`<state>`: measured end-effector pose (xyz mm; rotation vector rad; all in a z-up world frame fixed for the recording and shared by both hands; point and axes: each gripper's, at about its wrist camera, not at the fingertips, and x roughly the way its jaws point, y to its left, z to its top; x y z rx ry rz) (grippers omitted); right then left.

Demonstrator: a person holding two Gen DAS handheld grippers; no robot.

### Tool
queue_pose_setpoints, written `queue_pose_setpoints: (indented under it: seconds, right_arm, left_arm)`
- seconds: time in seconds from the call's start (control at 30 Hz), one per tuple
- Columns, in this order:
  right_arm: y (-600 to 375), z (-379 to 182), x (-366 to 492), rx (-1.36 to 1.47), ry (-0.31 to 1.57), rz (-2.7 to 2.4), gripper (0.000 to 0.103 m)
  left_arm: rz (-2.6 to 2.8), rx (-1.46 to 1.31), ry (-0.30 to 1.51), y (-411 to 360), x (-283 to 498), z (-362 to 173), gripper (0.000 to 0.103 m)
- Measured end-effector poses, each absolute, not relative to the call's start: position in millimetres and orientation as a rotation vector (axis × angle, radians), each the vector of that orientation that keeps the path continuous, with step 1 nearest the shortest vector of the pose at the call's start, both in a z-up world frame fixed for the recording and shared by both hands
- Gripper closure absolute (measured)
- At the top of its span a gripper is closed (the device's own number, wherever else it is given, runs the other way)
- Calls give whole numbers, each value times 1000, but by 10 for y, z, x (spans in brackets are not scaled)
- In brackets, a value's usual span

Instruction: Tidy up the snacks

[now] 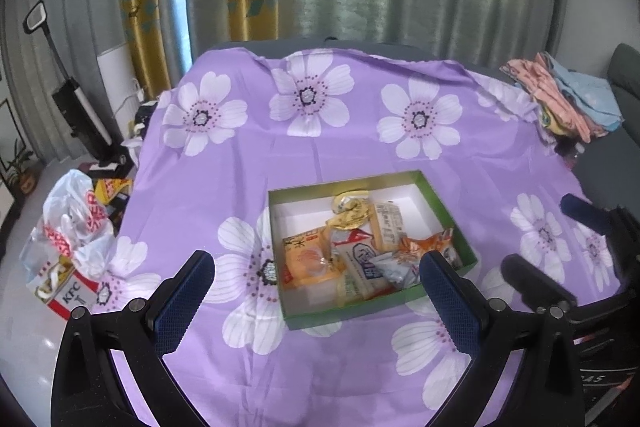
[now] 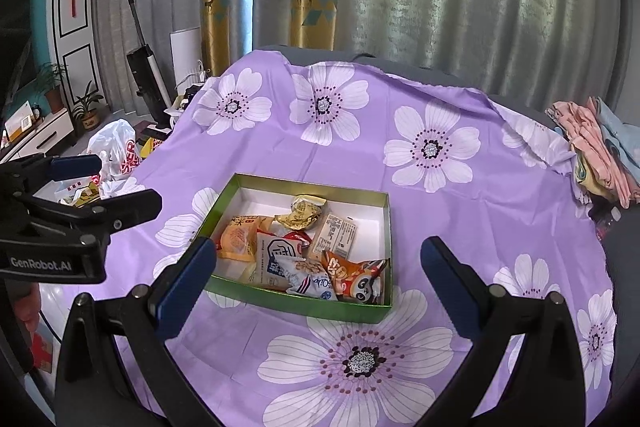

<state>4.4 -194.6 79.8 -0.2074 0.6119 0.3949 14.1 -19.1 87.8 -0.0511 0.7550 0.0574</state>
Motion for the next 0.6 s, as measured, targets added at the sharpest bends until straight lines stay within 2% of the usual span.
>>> queue_pose_setpoints:
  seconds: [0.6]
  right_arm:
    - [-1937,892,60,-214,600,401,0]
  left_arm:
    - [45,-51,752,-237,184,857,1]
